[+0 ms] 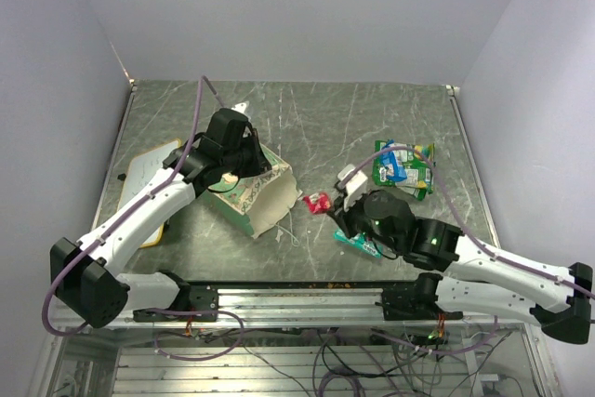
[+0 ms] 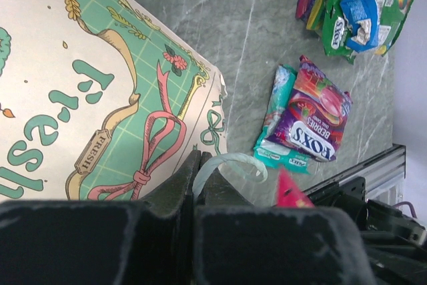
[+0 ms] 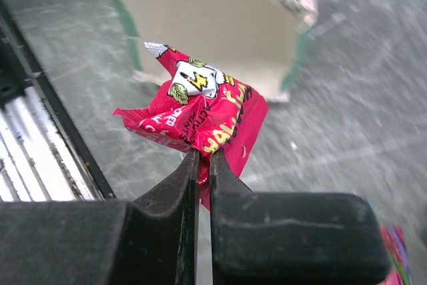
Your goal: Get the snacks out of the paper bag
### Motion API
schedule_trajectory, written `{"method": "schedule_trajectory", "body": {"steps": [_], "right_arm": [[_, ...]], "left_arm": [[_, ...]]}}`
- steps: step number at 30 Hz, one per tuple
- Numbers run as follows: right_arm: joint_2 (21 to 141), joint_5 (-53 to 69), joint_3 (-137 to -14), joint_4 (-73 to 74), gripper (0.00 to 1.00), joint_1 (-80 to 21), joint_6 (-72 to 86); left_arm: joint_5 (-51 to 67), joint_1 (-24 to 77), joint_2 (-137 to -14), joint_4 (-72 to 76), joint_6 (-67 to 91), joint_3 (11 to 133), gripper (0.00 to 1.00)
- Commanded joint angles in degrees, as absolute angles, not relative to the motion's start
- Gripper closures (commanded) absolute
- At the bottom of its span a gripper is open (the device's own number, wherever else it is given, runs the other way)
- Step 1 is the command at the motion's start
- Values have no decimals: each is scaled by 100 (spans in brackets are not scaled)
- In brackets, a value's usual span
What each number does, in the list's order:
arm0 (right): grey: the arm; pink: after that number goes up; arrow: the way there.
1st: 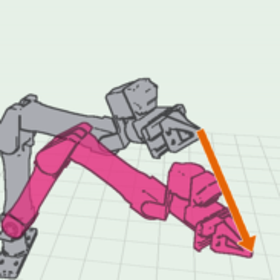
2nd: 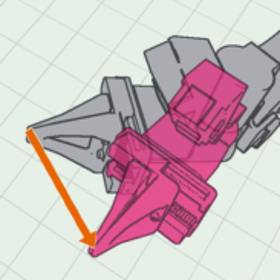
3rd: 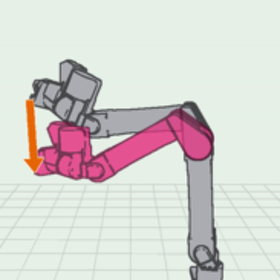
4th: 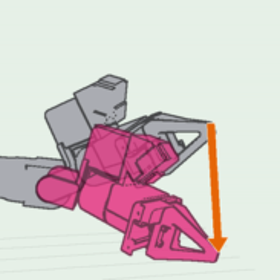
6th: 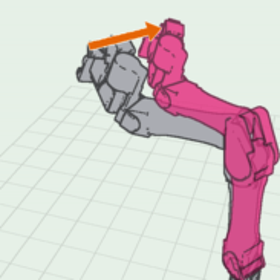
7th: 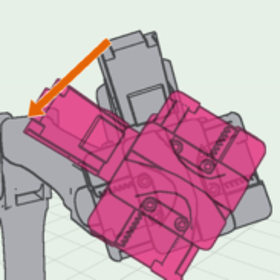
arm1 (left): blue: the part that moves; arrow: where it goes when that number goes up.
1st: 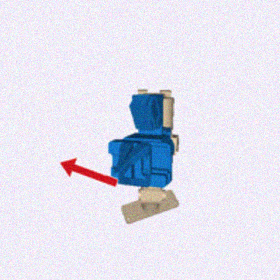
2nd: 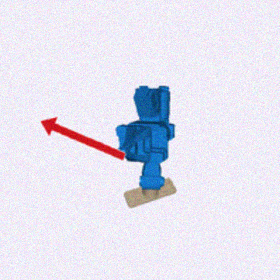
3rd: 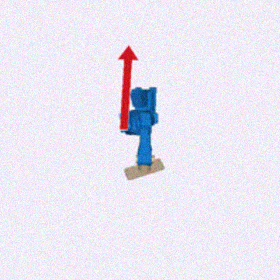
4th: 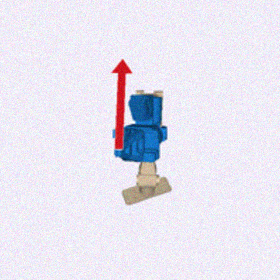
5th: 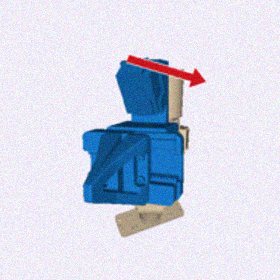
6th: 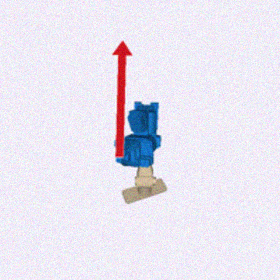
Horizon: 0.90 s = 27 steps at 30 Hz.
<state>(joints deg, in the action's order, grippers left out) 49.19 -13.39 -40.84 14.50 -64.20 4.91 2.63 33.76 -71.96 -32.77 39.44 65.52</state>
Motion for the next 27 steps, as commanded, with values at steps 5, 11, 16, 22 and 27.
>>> {"method": "schedule_trajectory", "body": {"steps": [5,11,16,22,27], "right_arm": [[5832,-4339,-5435,5284,100,-6409,4194],[6736,-4940,-5827,7175,100,-6405,6394],[7006,-5127,-5867,7324,100,-6403,6630],[7327,-5272,-5891,7008,100,-6399,6368],[7527,-5149,-5767,6663,100,-6407,6150]], "left_arm": [[-26,3273,-7054,-3208,3935,6814,93],[80,3265,-6969,-3101,4069,6672,93],[212,3269,-7072,-3117,4031,6723,93],[298,3266,-7069,-3119,3999,6747,93],[290,3268,-7034,-3189,3948,6801,93]]}}
